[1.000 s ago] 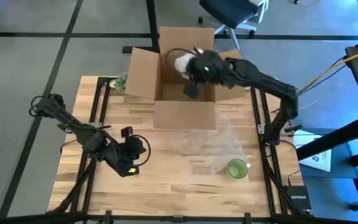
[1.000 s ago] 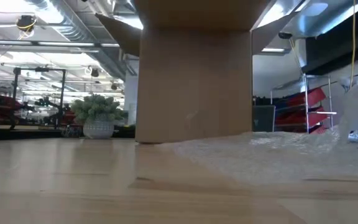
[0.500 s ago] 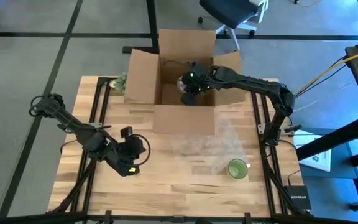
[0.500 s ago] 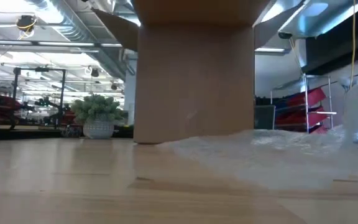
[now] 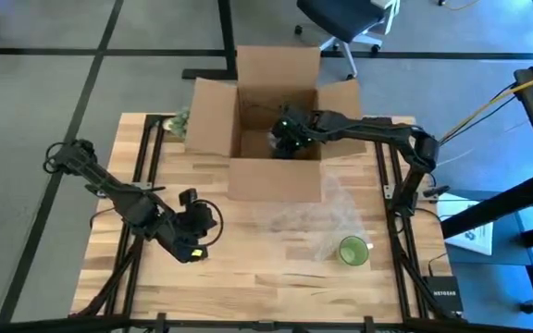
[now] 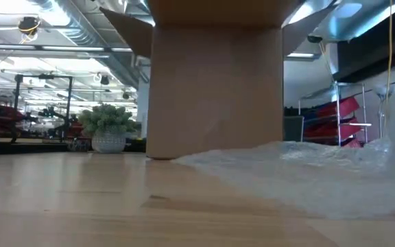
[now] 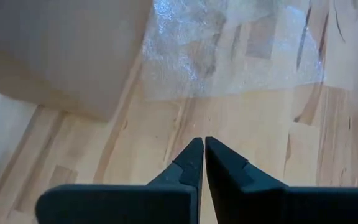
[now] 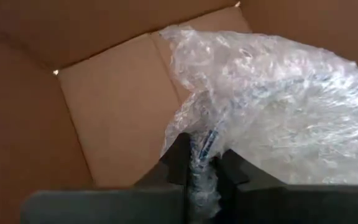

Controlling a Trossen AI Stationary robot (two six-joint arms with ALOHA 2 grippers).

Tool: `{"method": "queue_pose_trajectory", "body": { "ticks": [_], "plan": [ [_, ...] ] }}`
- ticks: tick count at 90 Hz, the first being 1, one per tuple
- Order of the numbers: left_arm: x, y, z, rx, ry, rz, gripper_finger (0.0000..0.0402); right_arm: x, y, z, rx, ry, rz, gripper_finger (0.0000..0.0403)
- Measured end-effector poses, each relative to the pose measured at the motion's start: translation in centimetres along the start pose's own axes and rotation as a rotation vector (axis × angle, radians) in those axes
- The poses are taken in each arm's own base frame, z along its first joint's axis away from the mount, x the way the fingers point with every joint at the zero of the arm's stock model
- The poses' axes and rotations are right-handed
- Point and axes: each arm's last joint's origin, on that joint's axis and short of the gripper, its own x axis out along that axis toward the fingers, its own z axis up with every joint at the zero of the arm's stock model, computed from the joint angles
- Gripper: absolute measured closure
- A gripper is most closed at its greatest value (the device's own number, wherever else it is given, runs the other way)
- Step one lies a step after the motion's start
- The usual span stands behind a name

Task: Wrap mug
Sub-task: Put the wrapped white mug into the box, then wrap the green mug with bubble wrap

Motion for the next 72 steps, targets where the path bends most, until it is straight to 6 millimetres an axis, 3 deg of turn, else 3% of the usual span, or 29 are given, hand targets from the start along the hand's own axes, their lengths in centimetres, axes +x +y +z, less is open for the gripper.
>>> {"method": "queue_pose_trajectory", "body": {
  "ticks": [24, 37, 44, 53, 72],
  "plan": [
    [0.0, 0.0, 0.0, 0.001, 0.001, -0.001, 0.0402, 2.0, 0.0, -1.0, 0.085, 0.004, 0.021, 0.0293],
    [0.0, 0.0, 0.0, 0.008, 0.010, -0.012, 0.0402, 1.4, 0.1, -0.3, 0.061, 0.001, 0.051, 0.0230],
    [0.0, 0.0, 0.0, 0.008, 0.010, -0.012, 0.0402, -0.2, 0.2, 0.8, 0.050, -0.008, 0.064, 0.0204],
    [0.0, 0.0, 0.0, 0.015, 0.010, -0.012, 0.0402, -4.5, 0.6, 2.7, 0.004, -0.093, 0.077, 0.0183],
    [0.0, 0.0, 0.0, 0.024, 0.010, -0.011, 0.0402, -11.0, 2.9, 4.2, -0.073, -0.180, 0.125, 0.0177]
  ]
}}
